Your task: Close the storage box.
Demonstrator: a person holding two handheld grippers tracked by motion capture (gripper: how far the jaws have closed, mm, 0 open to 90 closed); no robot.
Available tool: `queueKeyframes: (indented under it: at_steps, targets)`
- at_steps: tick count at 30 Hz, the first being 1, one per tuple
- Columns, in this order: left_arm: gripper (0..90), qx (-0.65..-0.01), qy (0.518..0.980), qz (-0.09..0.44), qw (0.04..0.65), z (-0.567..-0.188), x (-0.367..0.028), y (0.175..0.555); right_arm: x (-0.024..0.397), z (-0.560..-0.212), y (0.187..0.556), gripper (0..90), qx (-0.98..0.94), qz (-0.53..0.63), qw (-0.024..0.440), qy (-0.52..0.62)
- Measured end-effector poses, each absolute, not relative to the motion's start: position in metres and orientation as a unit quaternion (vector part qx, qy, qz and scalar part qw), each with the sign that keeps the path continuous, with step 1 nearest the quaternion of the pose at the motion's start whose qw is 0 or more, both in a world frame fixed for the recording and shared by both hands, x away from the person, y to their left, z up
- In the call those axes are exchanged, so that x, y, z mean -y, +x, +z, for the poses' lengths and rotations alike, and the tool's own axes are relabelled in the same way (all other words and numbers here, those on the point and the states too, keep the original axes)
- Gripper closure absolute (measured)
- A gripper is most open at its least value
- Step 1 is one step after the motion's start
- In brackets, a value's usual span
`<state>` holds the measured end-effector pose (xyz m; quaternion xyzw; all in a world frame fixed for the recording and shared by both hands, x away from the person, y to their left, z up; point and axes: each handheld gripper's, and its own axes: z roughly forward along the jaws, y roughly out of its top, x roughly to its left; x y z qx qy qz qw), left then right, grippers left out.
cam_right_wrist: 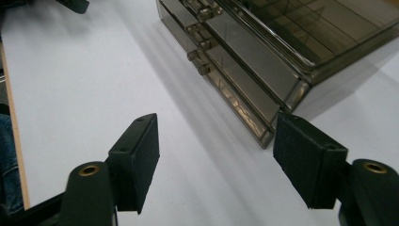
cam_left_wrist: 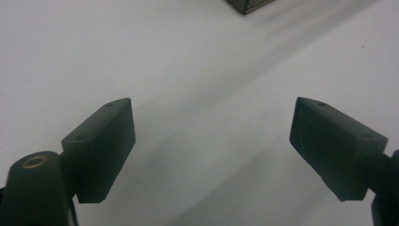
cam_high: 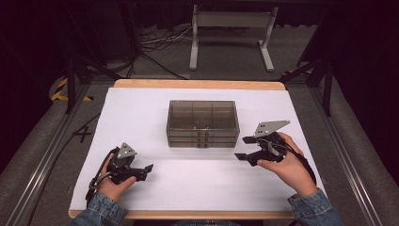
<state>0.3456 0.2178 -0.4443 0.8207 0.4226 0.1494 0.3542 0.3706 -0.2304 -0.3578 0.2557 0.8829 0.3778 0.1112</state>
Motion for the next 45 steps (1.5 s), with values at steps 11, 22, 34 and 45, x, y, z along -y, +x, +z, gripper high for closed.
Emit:
queueKeyframes:
  at_steps: [11, 22, 34, 45]
  targets:
    - [15.4, -0.419, 0.822, 0.151, 0.355, -0.444, -0.218, 0.346, 0.244, -0.373, 0.368, 32.5, -0.871, 0.381, 0.135, 0.28]
    - [15.4, -0.42, 0.821, 0.15, 0.357, -0.444, -0.217, 0.346, 0.254, -0.395, 0.364, 32.3, -0.867, 0.372, 0.137, 0.301]
    - [15.4, -0.417, 0.823, 0.15, 0.356, -0.444, -0.217, 0.346, 0.258, -0.412, 0.359, 31.7, -0.863, 0.369, 0.147, 0.313]
    - [15.4, -0.416, 0.824, 0.149, 0.356, -0.444, -0.217, 0.346, 0.26, -0.427, 0.355, 30.8, -0.856, 0.368, 0.155, 0.328]
